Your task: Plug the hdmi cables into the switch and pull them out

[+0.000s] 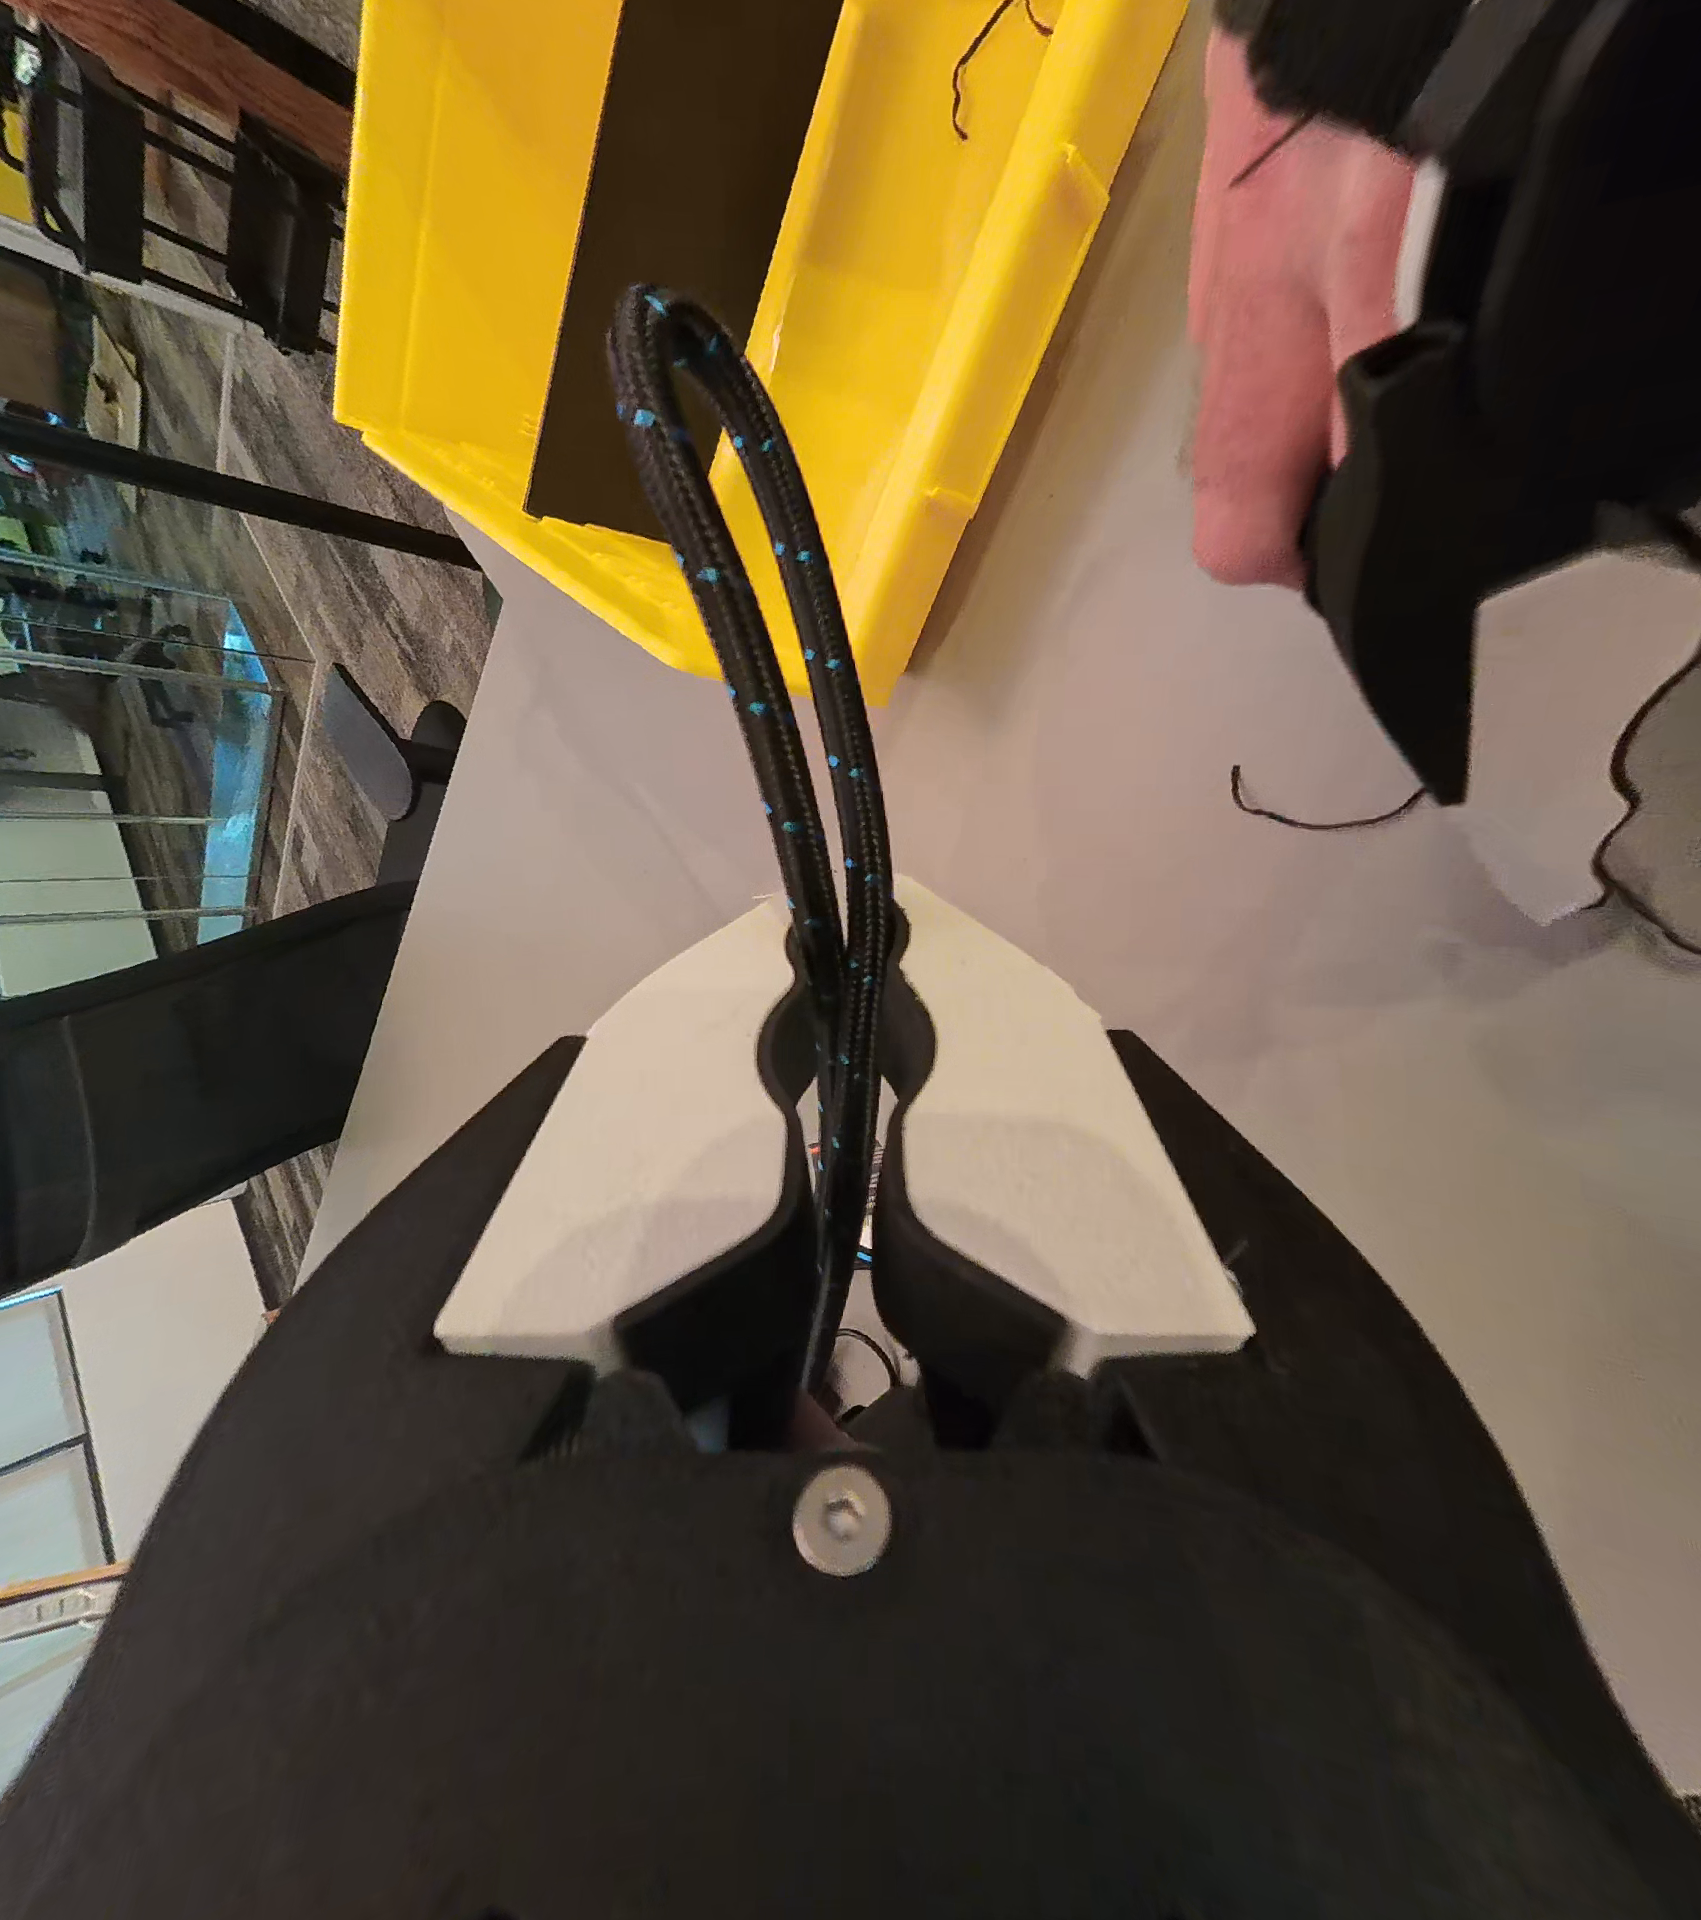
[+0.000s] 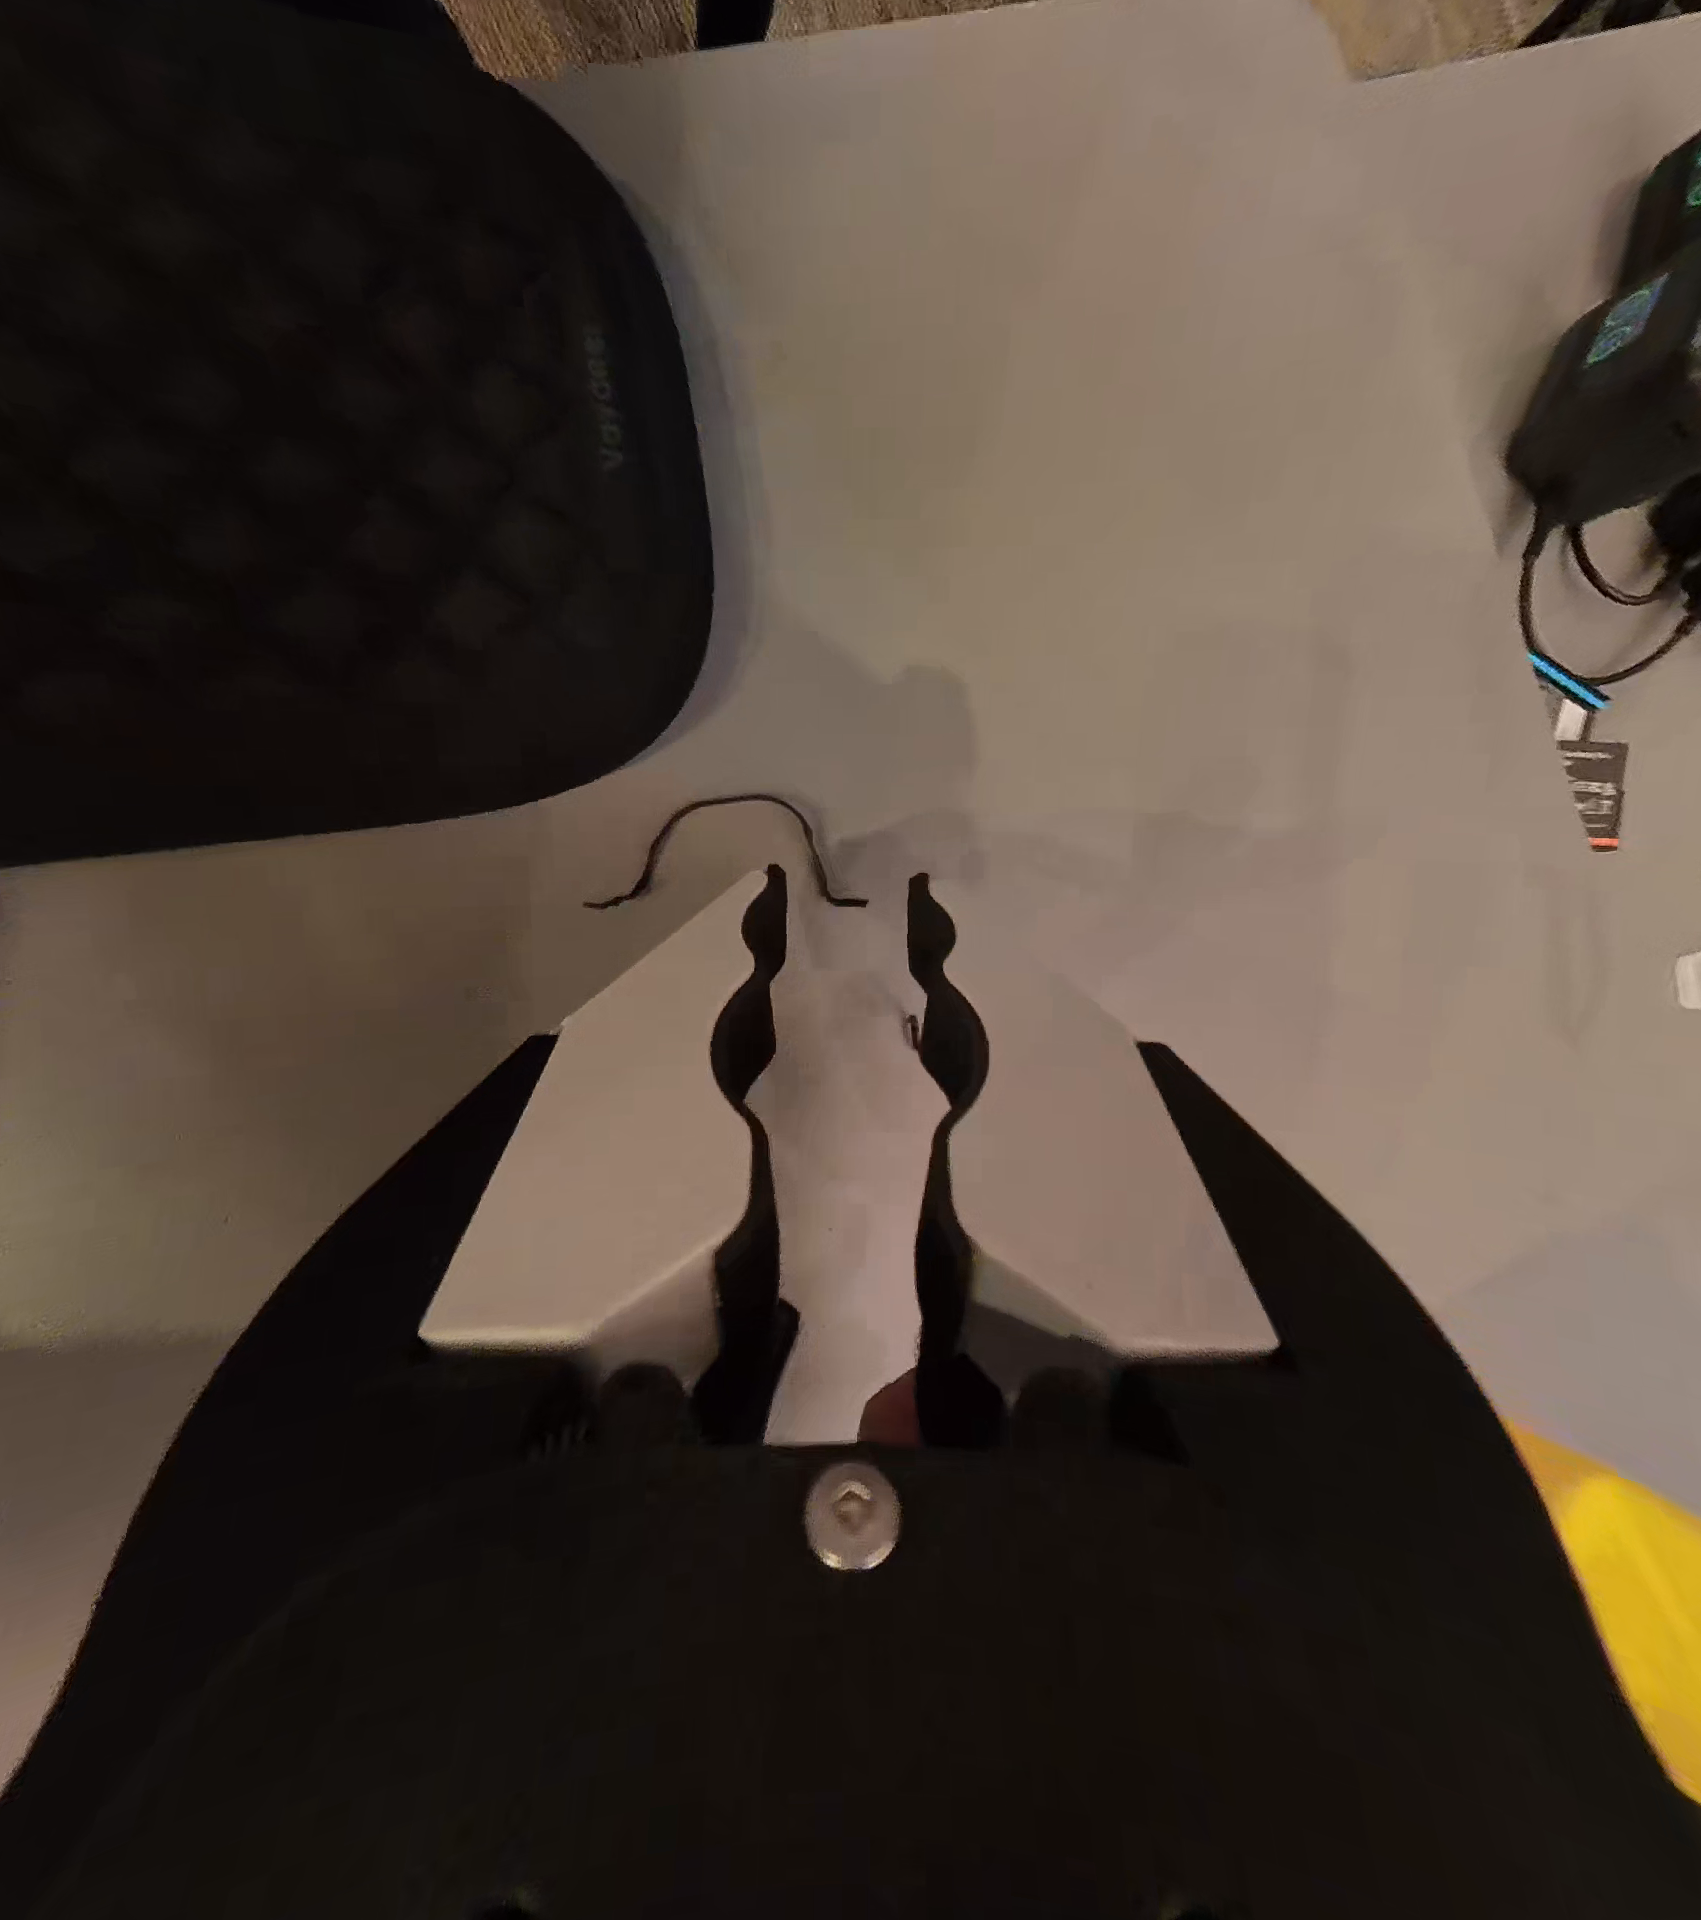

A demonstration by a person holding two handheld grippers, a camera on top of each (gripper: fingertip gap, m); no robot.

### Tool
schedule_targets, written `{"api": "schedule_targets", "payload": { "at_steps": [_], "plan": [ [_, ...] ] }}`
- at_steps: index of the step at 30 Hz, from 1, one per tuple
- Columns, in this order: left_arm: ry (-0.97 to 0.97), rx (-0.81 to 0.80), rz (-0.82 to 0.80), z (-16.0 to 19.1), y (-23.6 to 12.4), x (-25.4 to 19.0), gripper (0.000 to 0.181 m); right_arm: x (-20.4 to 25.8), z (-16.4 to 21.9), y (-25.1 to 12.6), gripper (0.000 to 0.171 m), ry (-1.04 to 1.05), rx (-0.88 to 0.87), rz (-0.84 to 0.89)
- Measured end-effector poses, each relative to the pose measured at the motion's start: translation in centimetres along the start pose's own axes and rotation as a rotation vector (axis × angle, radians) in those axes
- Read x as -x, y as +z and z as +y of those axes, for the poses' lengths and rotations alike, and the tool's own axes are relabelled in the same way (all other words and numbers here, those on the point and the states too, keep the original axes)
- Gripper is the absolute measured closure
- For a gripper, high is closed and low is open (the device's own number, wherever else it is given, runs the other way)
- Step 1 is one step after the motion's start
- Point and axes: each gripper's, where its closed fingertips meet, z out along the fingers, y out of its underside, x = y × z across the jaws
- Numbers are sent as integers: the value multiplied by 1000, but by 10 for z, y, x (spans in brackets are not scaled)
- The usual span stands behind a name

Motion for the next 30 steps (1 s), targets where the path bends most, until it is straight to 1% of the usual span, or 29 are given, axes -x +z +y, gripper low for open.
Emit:
{"api": "schedule_targets", "payload": {
  "at_steps": [4, 7, 8, 11, 14, 18, 21, 23, 26, 30],
  "plan": [
    [7, 1, 7, 2, 0, -1, 175, 1, 10, 11, 156, 40, 9, -89],
    [4, 2, 11, 4, 0, 0, 175, 3, 10, 14, 162, 93, -35, -157],
    [2, -1, 11, 4, 0, 1, 175, 3, 10, 14, 167, 98, -40, -163],
    [-1, -5, 11, 5, -1, 2, 175, 4, 9, 15, 169, 127, -60, -183],
    [2, -11, 15, 4, -1, 1, 175, 4, 9, 14, 171, 150, -74, -169],
    [-9, -27, 26, 4, 0, 1, 175, -4, 5, 2, 171, 197, -131, -71],
    [-22, -40, 36, 4, -2, 0, 175, -8, 1, -18, 171, 213, -157, 16],
    [-28, -61, 50, 2, -5, -1, 175, -8, -5, -39, 171, 227, -196, 78],
    [-2, -89, 79, -3, -11, -5, 175, -9, -13, -84, 171, 229, -230, 190],
    [56, -143, 155, -22, -21, -21, 175, -14, -20, -158, 171, 187, -206, 392]
  ]
}}
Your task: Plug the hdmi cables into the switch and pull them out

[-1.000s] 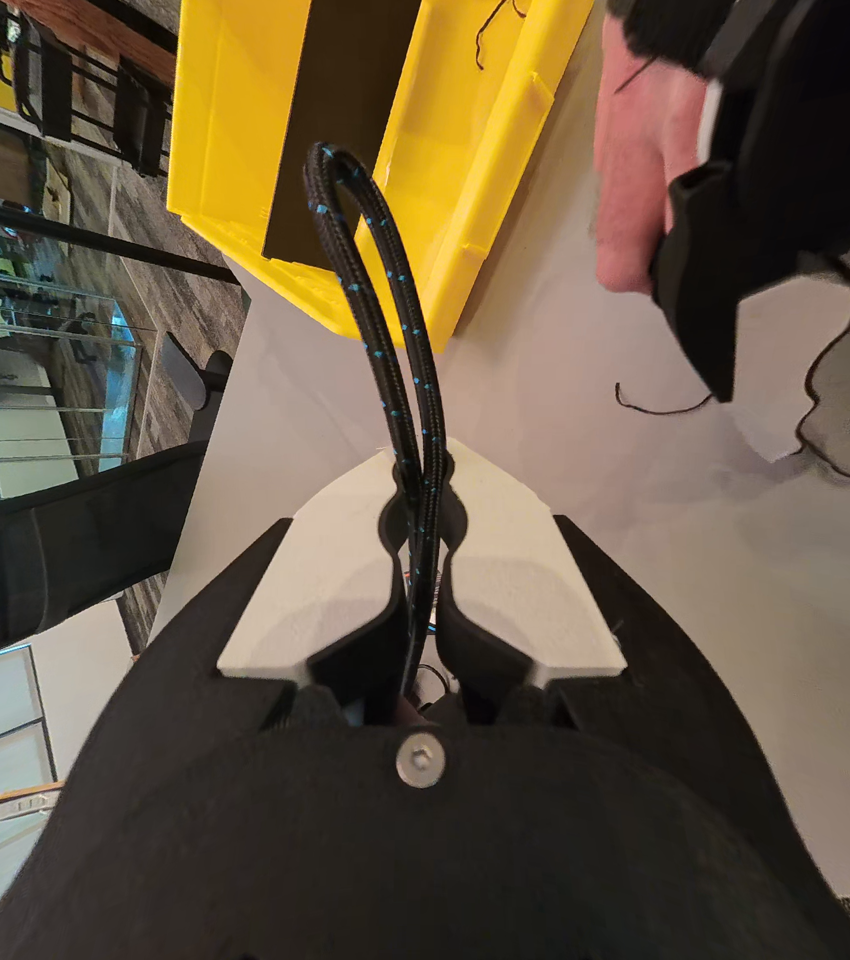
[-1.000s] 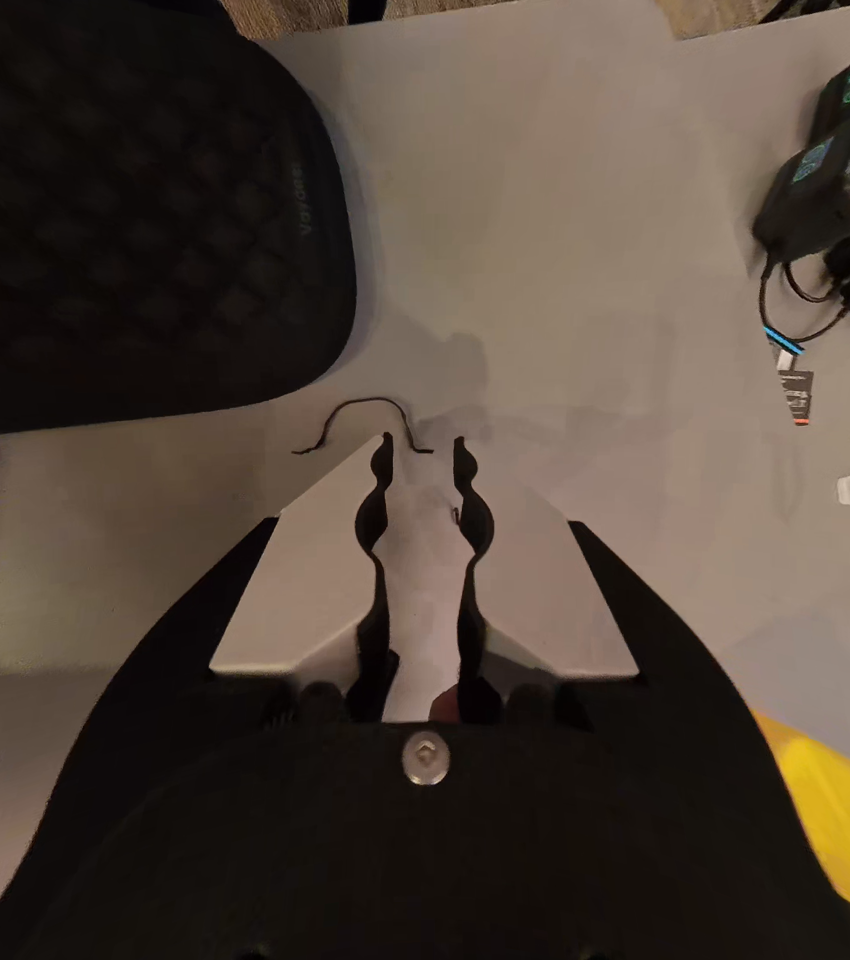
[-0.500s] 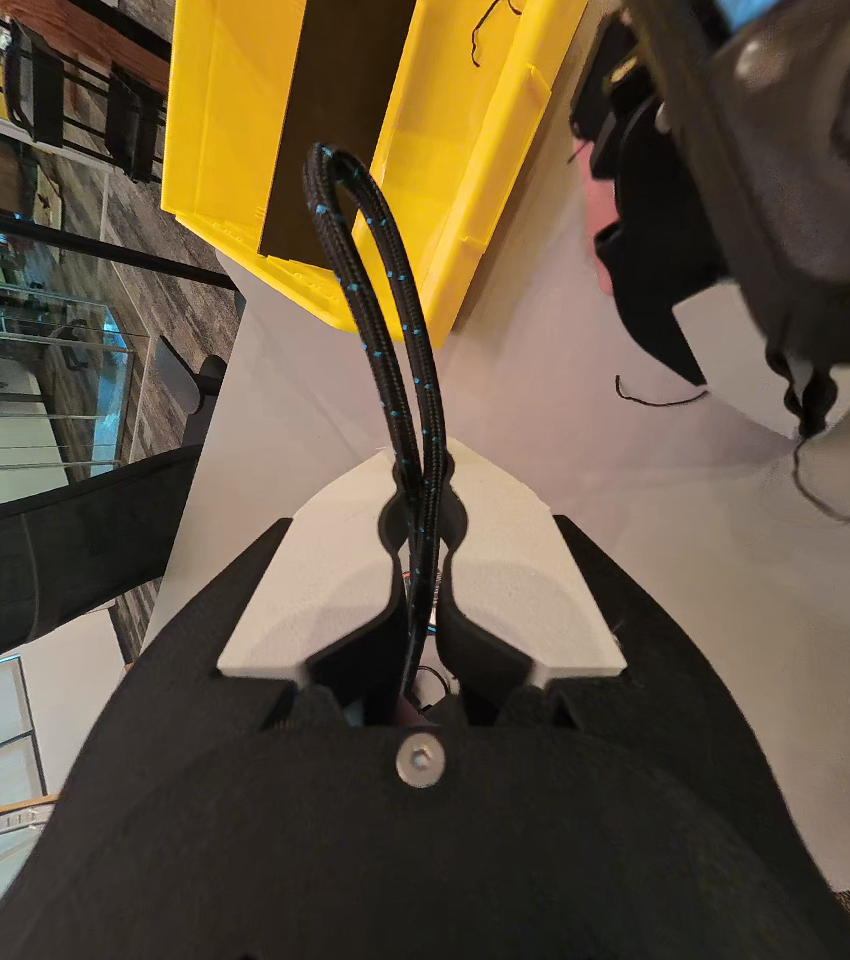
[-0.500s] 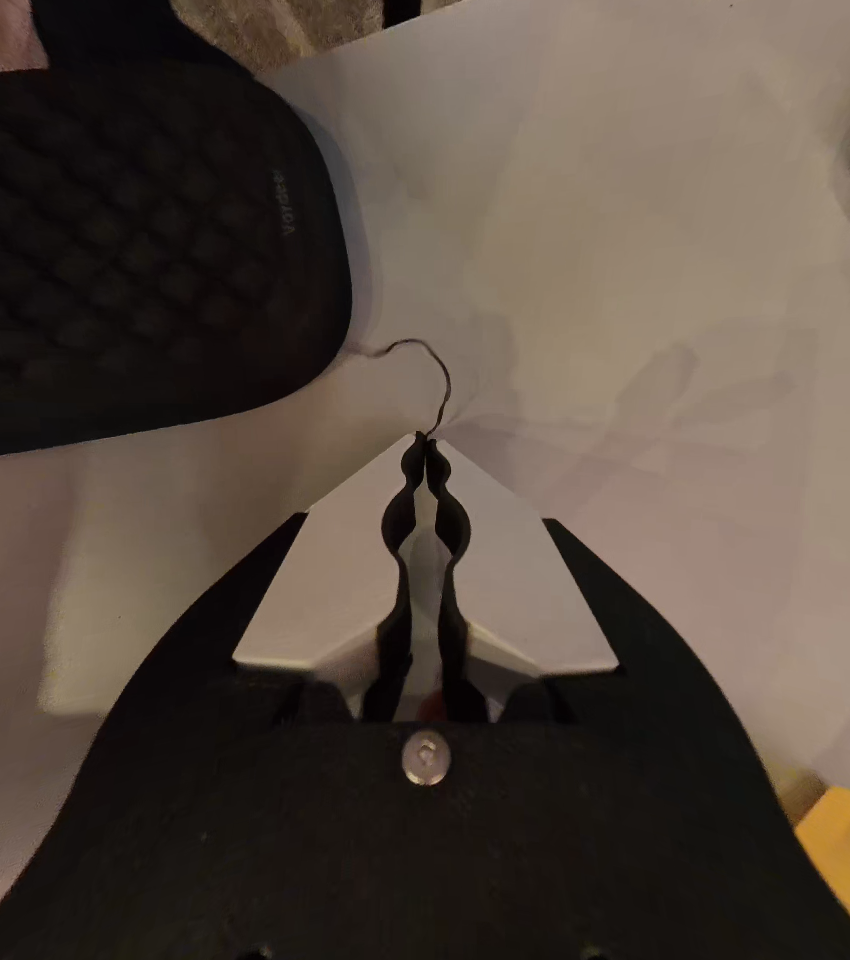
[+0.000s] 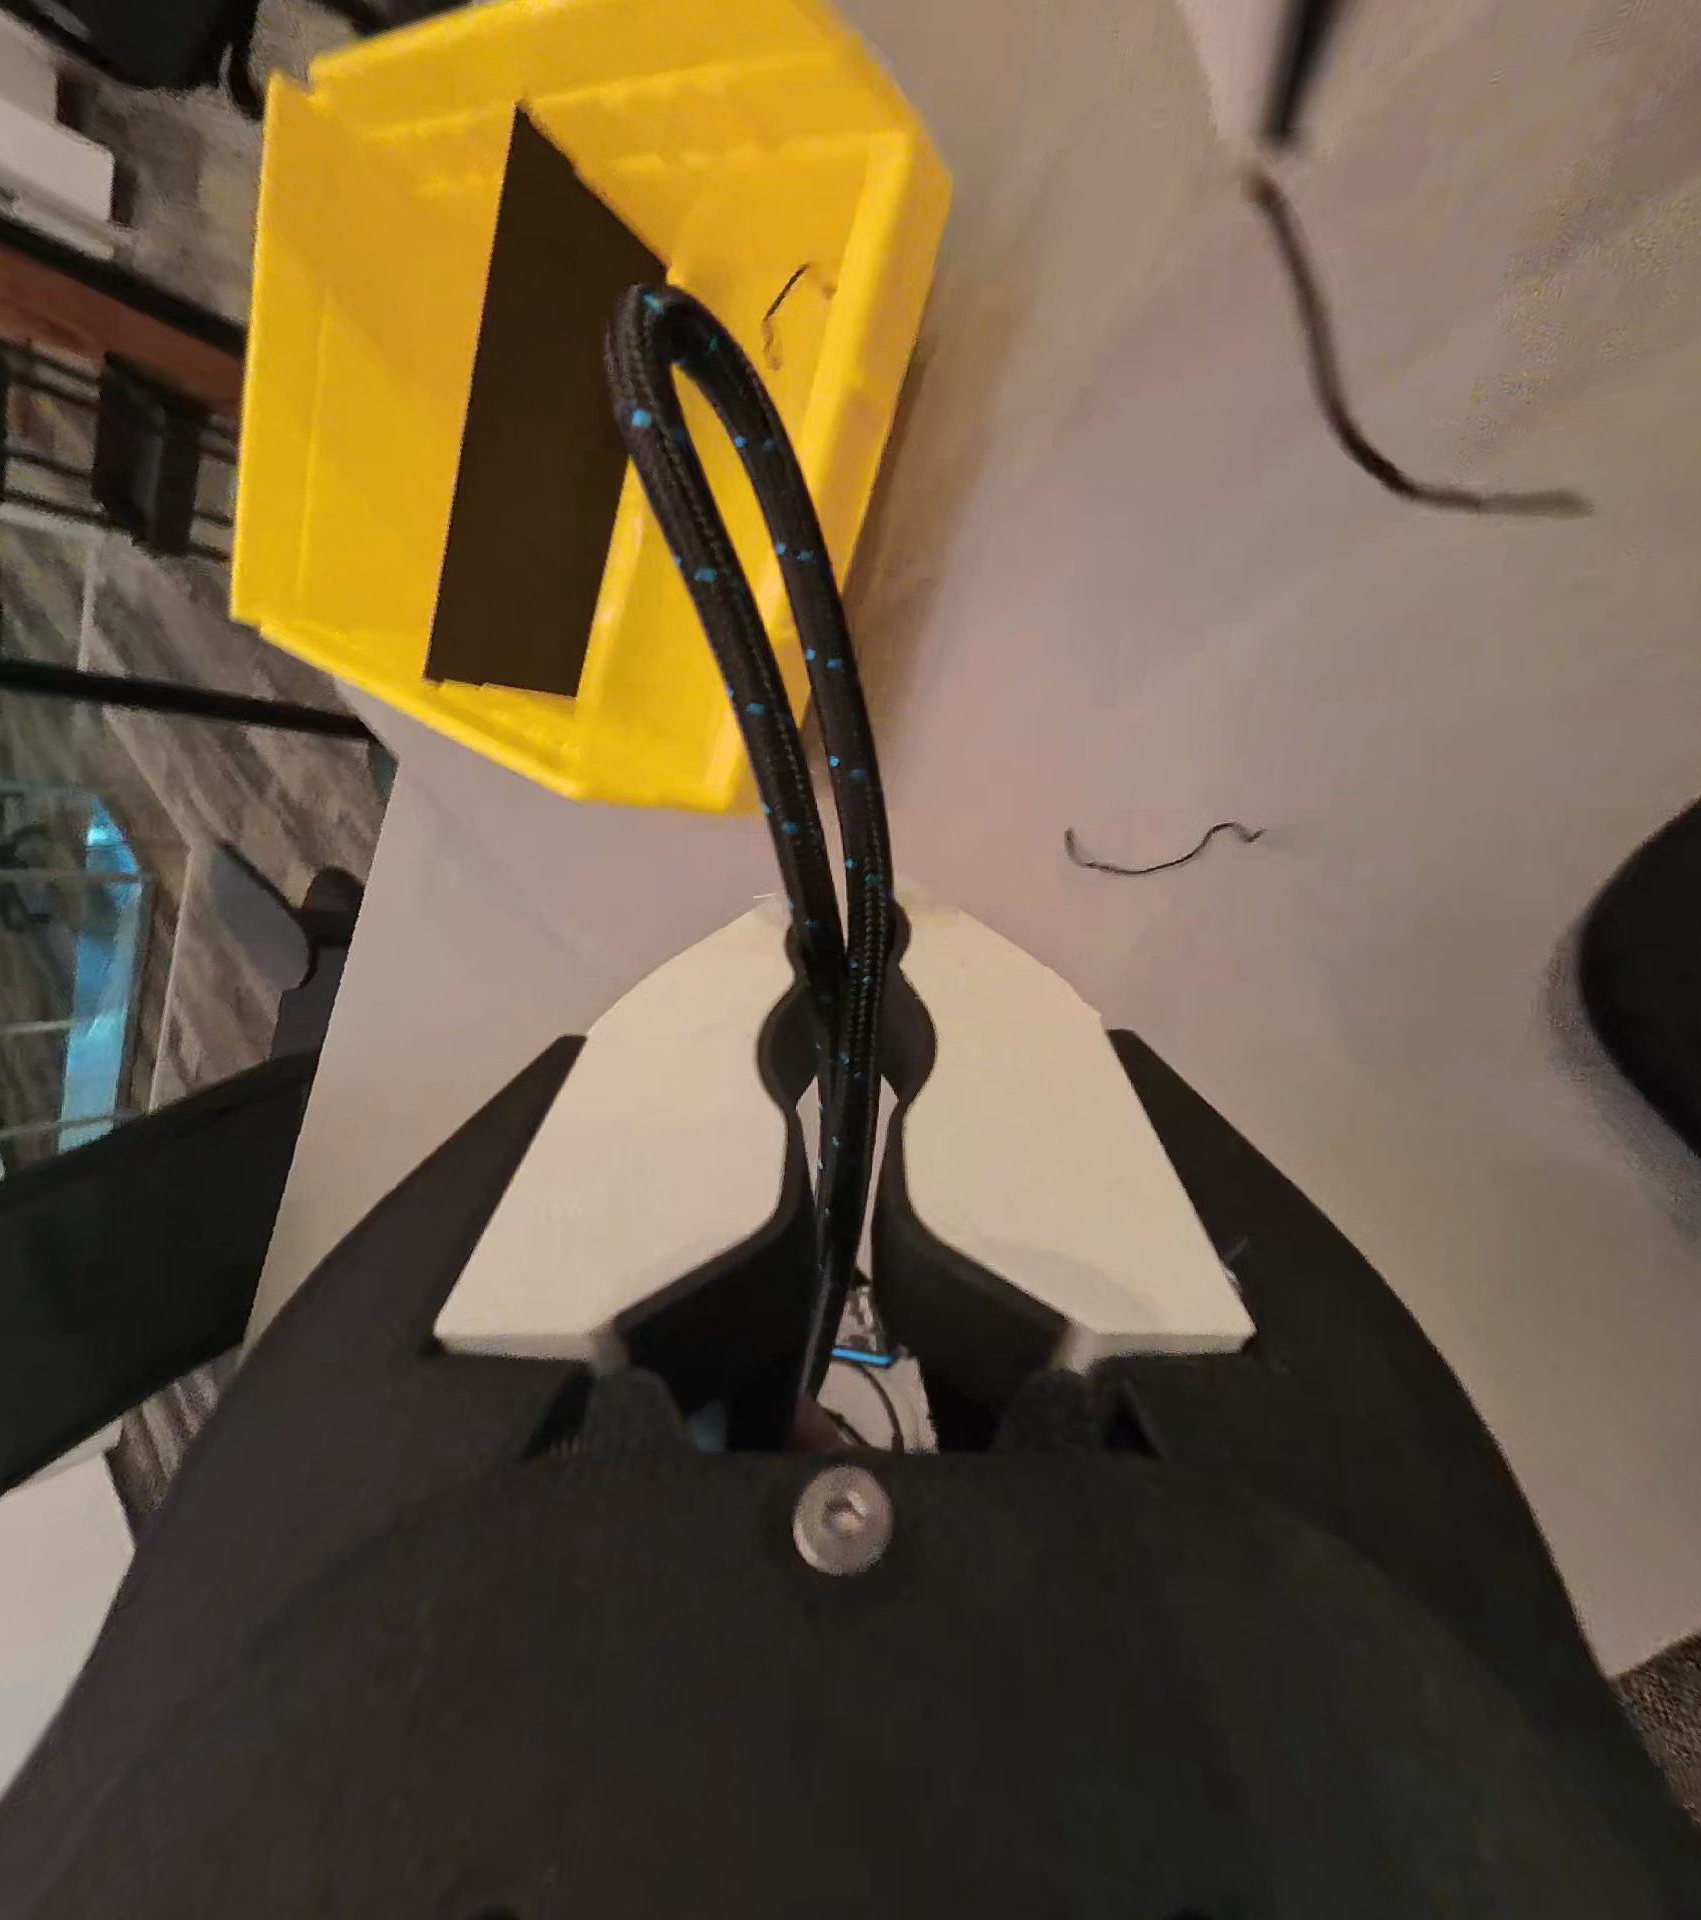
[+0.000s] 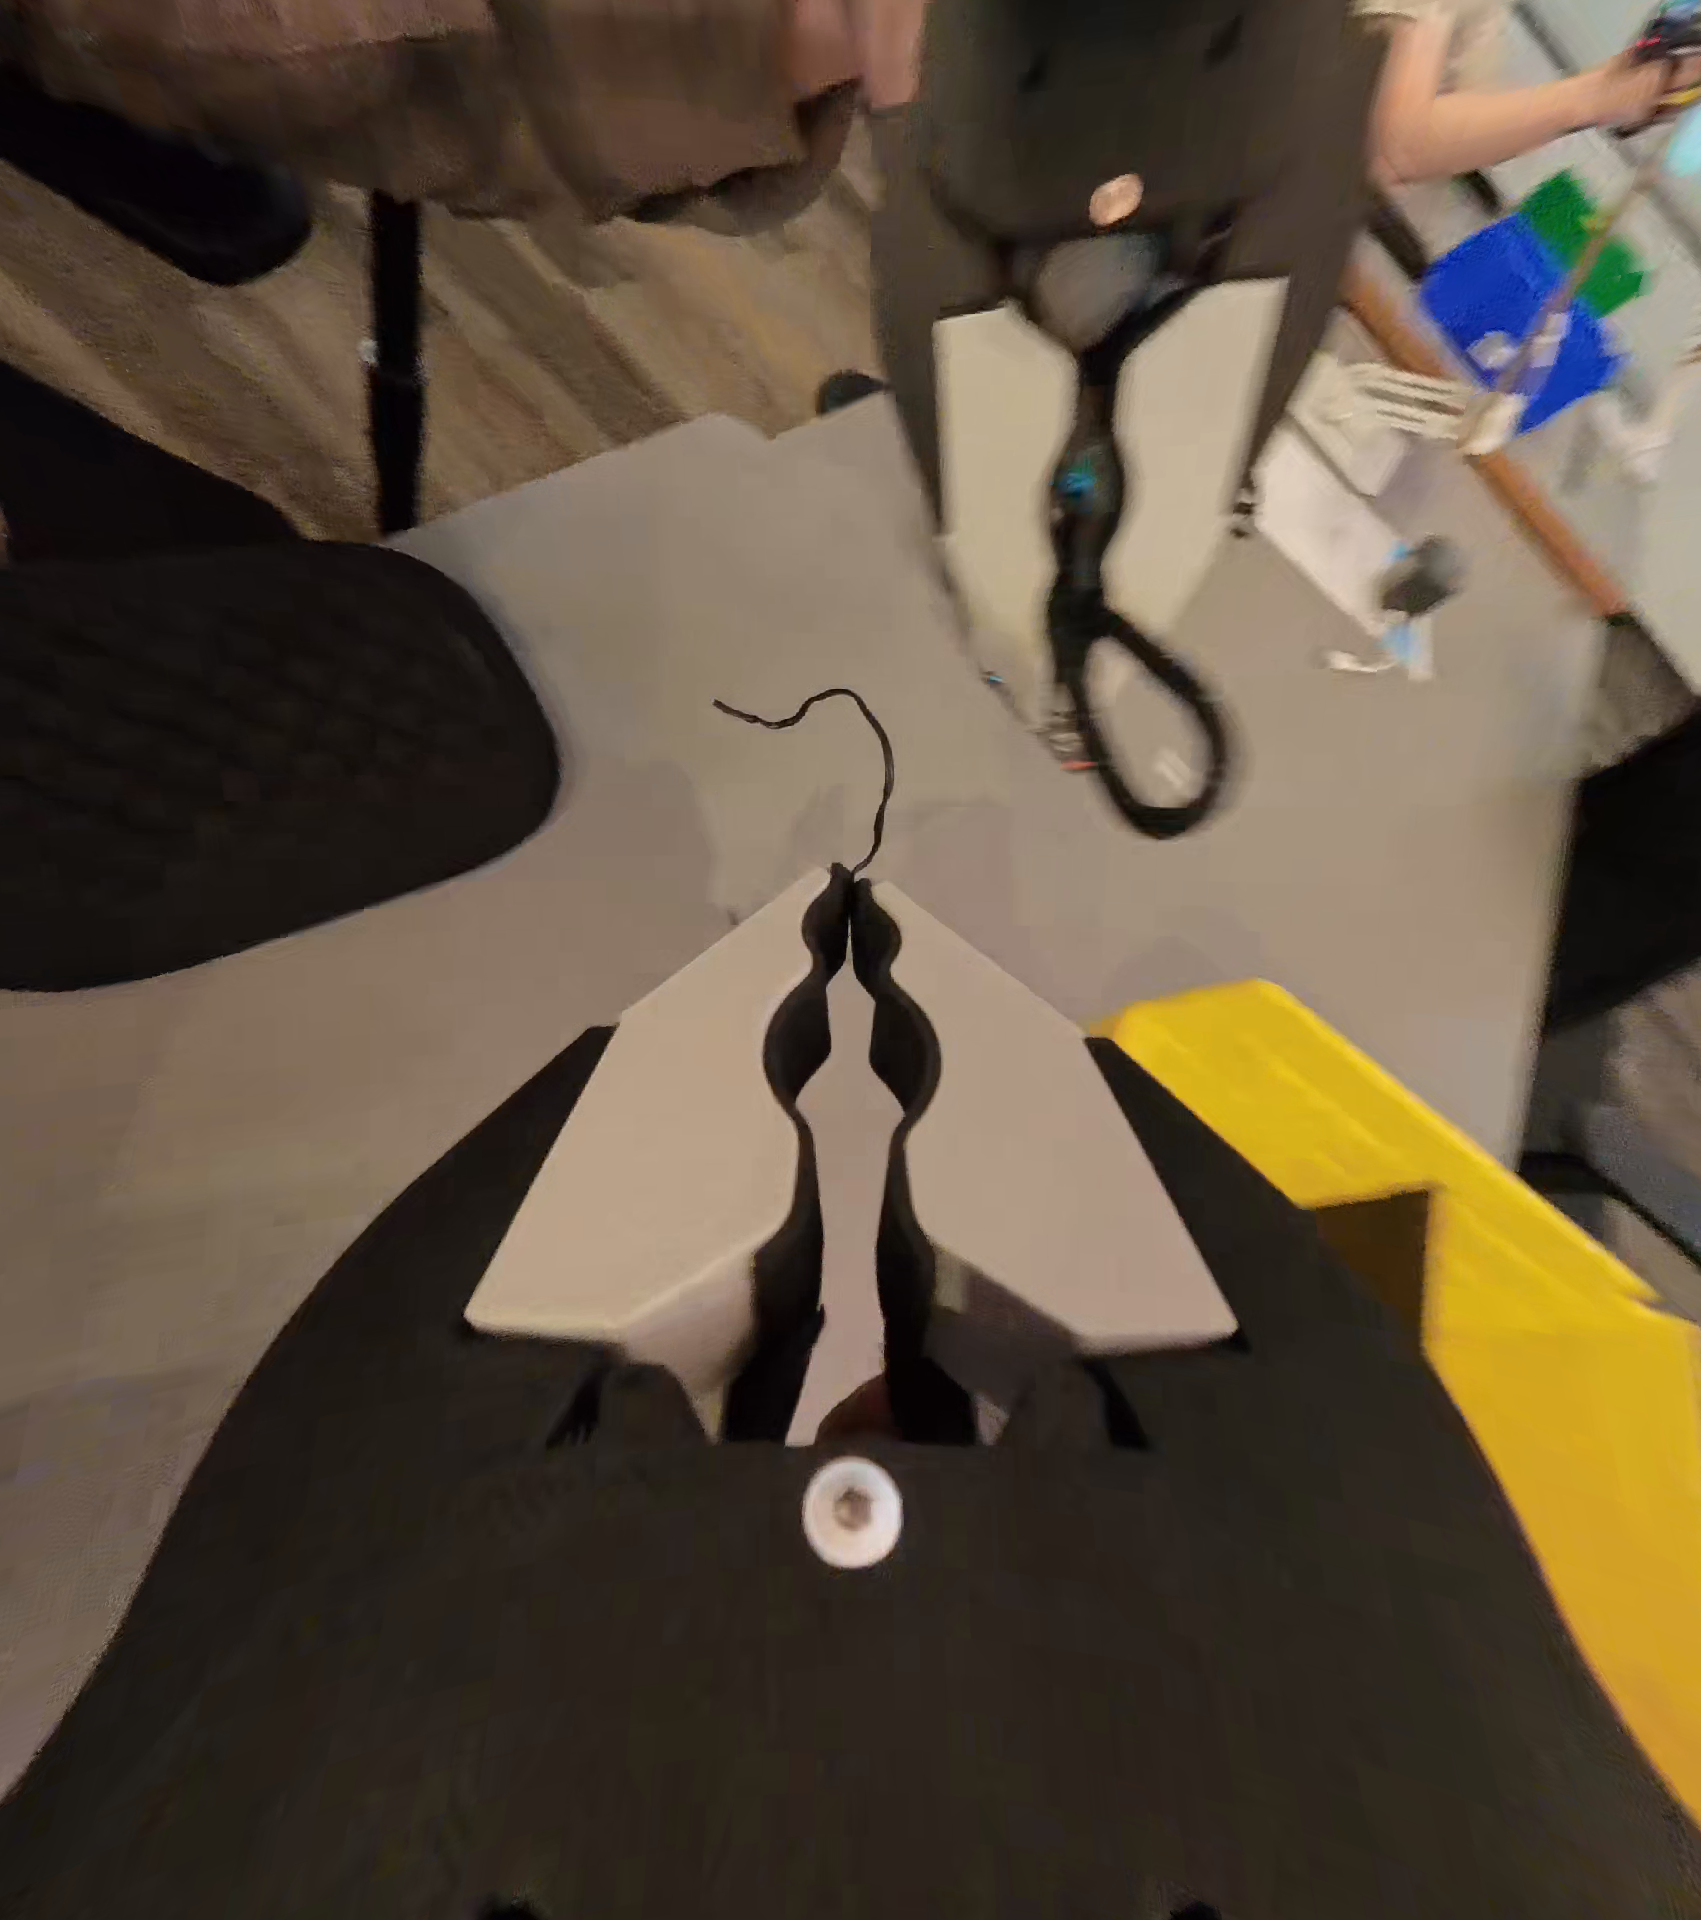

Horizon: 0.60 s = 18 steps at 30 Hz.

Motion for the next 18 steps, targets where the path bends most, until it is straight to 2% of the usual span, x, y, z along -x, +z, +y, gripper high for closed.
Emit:
{"api": "schedule_targets", "payload": {
  "at_steps": [4, 9, 13, 18],
  "plan": [
    [100, -78, 33, -31, -5, -10, 175, -17, -20, -46, 171, -61, 49, 69],
    [317, -90, -16, -74, -15, -18, 175, -25, -40, -76, 171, -101, 38, 49],
    [469, -103, -126, -108, -28, -12, 175, -18, -50, -90, 171, -79, -15, -26],
    [607, -181, -311, -152, -49, 0, 175, -10, -54, -103, 171, -98, -31, -38]
  ]
}}
